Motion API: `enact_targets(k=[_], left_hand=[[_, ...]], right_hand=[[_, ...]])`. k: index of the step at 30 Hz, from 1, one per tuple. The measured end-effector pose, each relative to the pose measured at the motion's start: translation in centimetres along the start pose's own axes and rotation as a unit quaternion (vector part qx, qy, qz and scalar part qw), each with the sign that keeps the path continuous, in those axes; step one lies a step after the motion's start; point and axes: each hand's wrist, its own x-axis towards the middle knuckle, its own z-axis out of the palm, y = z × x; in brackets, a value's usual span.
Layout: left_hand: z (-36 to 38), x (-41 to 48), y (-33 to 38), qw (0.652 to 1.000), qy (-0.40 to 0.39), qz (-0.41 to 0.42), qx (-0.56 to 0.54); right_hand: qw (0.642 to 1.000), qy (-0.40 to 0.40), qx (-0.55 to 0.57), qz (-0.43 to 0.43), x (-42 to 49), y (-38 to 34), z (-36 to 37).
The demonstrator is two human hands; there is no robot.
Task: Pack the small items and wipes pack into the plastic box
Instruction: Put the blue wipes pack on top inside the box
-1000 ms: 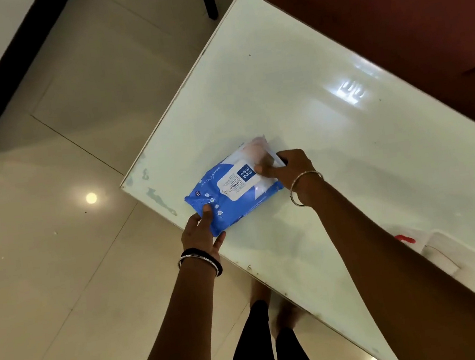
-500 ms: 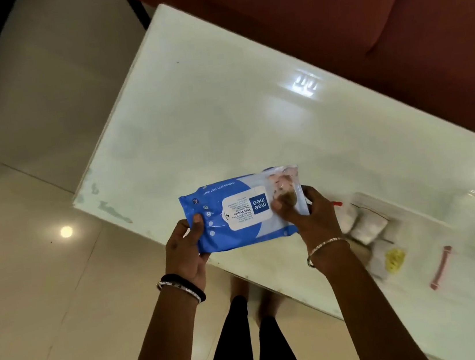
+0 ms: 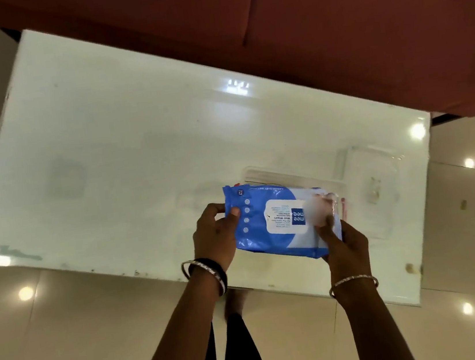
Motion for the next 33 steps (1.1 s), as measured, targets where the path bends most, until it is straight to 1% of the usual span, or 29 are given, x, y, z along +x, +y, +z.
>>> enact_targets(k=[4, 7, 10, 14, 17, 19, 21, 23, 25, 28, 30, 31, 32, 33], left_hand=[[3.9, 0.7, 0.3, 0.986, 0.037, 0.041, 0.157], [5.3, 1.5, 0.3, 0.959, 0.043, 0.067, 0.273], [5.8, 2.1, 0.1, 0.928, 0.039, 0.086, 0.360], [6.4, 2.0, -0.3, 0.903, 0.048, 0.113, 0.411], [6.9, 1.8, -1.1, 0.894, 0.016, 0.128, 0.429], [7.2, 1.9, -2.0, 0.883, -0.034, 0.139, 0.448], [7.4, 2.2, -3.0, 0.855, -0.085, 0.127, 0.496], [7.6, 2.6, -3.7, 0.823, -0.117, 0.107, 0.545], [7.8, 2.9, -4.0, 0.801, -0.132, 0.099, 0.575], [7.8, 3.2, -4.1, 0.792, -0.134, 0.097, 0.588], [7.6, 3.3, -4.0, 0.789, -0.132, 0.102, 0.591], [7.6, 3.3, -4.0, 0.787, -0.131, 0.105, 0.593], [7.5, 3.2, -3.9, 0.785, -0.131, 0.107, 0.596], [7.5, 3.1, -3.7, 0.784, -0.130, 0.109, 0.597]], right_hand=[[0.995, 0.078, -0.061, 0.001, 2.2, 1.4, -0.9], [0.990, 0.109, -0.090, 0.018, 3.7, 1.7, -0.1], [0.986, 0.122, -0.111, 0.034, 5.1, 2.0, 0.8], [0.981, 0.097, -0.162, 0.052, 5.9, 2.3, 1.4], [0.977, 0.088, -0.184, 0.053, 5.9, 2.5, 1.9], [0.974, 0.097, -0.197, 0.055, 5.7, 2.4, 2.2], [0.970, 0.108, -0.205, 0.067, 5.7, 2.3, 2.5], [0.962, 0.104, -0.243, 0.072, 5.7, 2.2, 2.8], [0.945, 0.098, -0.308, 0.043, 5.6, 2.1, 3.2], [0.911, 0.118, -0.388, -0.073, 4.7, 2.1, 3.3], [0.853, 0.128, -0.482, -0.152, 4.2, 2.6, 3.3], [0.826, 0.135, -0.518, -0.176, 4.1, 2.8, 3.2], [0.812, 0.134, -0.537, -0.186, 4.0, 2.8, 3.1], [0.811, 0.116, -0.542, -0.185, 4.0, 2.8, 3.0]])
